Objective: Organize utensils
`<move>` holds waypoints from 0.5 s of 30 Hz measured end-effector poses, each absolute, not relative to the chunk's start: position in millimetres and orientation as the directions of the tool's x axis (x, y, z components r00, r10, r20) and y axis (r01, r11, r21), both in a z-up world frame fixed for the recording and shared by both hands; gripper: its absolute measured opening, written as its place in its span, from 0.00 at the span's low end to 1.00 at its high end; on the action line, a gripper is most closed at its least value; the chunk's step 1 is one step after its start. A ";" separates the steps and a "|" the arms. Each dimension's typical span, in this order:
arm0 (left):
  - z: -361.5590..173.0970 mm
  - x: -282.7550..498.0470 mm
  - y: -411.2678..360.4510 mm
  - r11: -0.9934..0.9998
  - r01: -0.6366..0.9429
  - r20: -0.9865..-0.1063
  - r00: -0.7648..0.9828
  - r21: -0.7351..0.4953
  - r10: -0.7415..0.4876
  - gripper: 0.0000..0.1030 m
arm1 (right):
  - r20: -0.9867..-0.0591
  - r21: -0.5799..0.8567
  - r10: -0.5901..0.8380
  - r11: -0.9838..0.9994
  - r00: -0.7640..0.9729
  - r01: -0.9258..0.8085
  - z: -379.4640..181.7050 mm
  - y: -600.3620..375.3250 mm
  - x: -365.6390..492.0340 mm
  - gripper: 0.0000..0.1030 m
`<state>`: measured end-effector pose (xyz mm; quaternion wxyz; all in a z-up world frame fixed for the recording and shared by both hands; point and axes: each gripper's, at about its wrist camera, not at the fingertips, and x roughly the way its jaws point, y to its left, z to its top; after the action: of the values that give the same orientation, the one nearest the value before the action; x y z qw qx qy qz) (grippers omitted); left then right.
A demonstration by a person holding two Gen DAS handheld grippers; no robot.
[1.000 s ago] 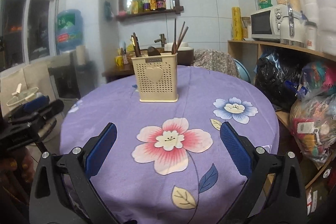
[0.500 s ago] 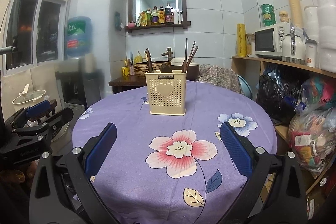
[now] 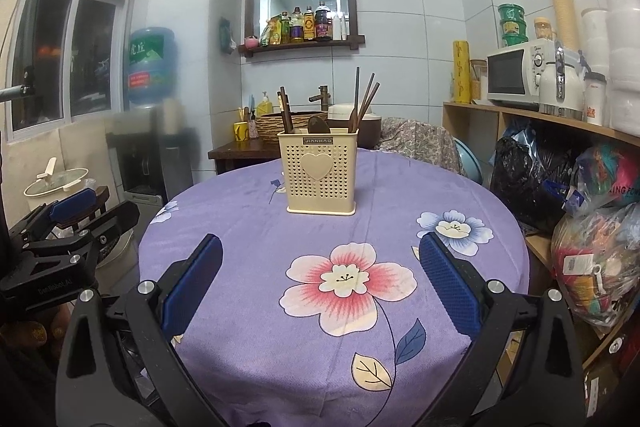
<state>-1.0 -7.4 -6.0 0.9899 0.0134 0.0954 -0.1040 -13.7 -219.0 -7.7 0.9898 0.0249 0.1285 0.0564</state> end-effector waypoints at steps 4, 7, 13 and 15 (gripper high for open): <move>-6.2 -1.3 -6.2 0.978 0.208 -0.192 0.960 0.008 -0.203 0.95 | -0.253 0.065 0.119 0.992 0.960 -0.106 -8.1 -218.7 -13.0 0.94; -6.0 -1.5 -5.4 0.978 0.209 -0.192 0.960 0.007 -0.204 0.95 | -0.256 0.067 0.120 0.992 0.959 -0.107 -9.0 -218.8 -12.0 0.94; -5.4 -1.5 -4.3 0.979 0.203 -0.193 0.961 0.008 -0.198 0.95 | -0.261 0.070 0.123 0.992 0.957 -0.108 -10.1 -219.5 -11.0 0.94; -5.3 -0.8 -4.7 0.980 0.201 -0.195 0.961 0.007 -0.195 0.95 | -0.262 0.070 0.123 0.992 0.957 -0.108 -10.2 -219.3 -10.9 0.94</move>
<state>-0.8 -4.7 -5.3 0.9902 0.0135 0.0970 -0.1000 -10.9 -219.3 -10.2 0.9889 0.0277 0.1339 0.0583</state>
